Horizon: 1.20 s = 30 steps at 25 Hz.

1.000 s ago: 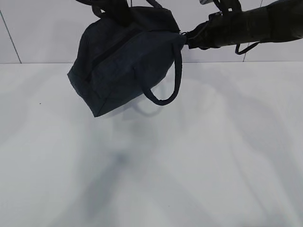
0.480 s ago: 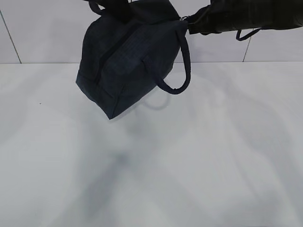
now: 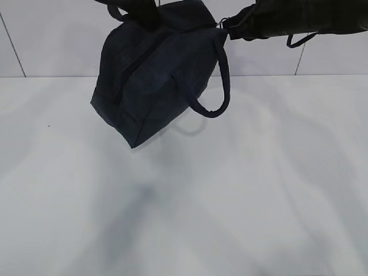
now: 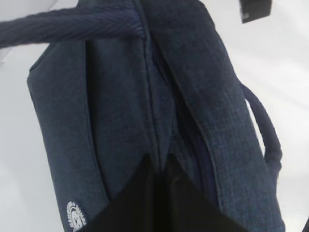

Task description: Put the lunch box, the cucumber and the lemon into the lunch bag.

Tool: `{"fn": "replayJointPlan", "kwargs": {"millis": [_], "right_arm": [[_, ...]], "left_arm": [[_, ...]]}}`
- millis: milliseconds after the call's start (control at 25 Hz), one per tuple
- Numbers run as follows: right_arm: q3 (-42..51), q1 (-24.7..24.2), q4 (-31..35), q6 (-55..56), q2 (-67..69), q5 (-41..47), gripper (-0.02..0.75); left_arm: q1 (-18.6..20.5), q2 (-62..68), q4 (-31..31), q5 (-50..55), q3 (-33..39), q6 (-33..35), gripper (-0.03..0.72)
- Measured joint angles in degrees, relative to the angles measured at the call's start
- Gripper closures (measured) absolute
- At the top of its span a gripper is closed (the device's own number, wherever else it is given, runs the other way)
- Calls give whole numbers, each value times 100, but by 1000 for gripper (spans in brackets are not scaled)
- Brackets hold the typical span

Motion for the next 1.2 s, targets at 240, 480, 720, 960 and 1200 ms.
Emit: {"fn": "replayJointPlan", "kwargs": {"millis": [240,480,720,960,1200], "right_arm": [[0,-12,14,21,-98,111,737],[0,-22,-55,10,-118,-139,737],[0,-133,-55,-122,-118,-309,737],[0,-388,112,-149,-88,-142,737],[0,-598,360,-188,-61,-12,737]], "left_arm": [[0,220,0,26,0,0,697],[0,220,-179,5,0,0,697],[0,220,-485,-94,0,0,697],[0,208,-730,-173,0,0,697],[-2,72,-950,-231,0,37,697]]}}
